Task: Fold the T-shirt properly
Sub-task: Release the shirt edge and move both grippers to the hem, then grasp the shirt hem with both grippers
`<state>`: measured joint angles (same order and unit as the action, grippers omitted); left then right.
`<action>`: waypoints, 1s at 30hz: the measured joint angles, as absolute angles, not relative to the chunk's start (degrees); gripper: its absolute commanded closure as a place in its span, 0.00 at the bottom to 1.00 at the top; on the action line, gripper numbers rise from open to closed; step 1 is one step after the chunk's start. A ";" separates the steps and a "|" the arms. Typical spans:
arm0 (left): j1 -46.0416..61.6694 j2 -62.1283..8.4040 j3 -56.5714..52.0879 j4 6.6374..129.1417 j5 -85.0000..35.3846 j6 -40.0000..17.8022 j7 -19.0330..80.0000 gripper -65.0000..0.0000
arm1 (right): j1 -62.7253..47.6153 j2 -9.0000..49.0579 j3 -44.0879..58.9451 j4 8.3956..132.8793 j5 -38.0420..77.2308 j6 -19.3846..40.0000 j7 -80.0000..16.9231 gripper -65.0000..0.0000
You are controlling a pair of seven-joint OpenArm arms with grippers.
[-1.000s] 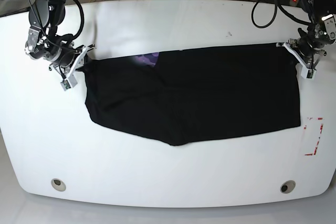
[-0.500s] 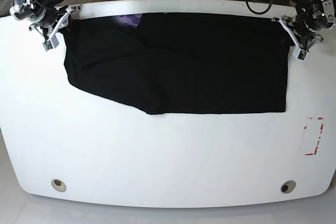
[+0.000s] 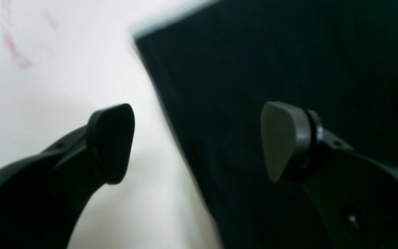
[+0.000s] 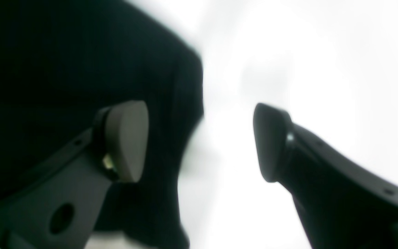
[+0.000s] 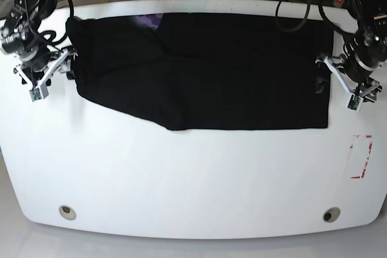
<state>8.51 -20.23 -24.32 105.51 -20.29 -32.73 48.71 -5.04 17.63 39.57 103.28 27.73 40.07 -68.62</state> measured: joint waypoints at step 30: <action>-18.68 -15.35 -16.69 54.13 -5.91 -27.49 27.77 0.18 | 11.22 19.25 23.00 69.25 18.22 39.92 -55.88 0.50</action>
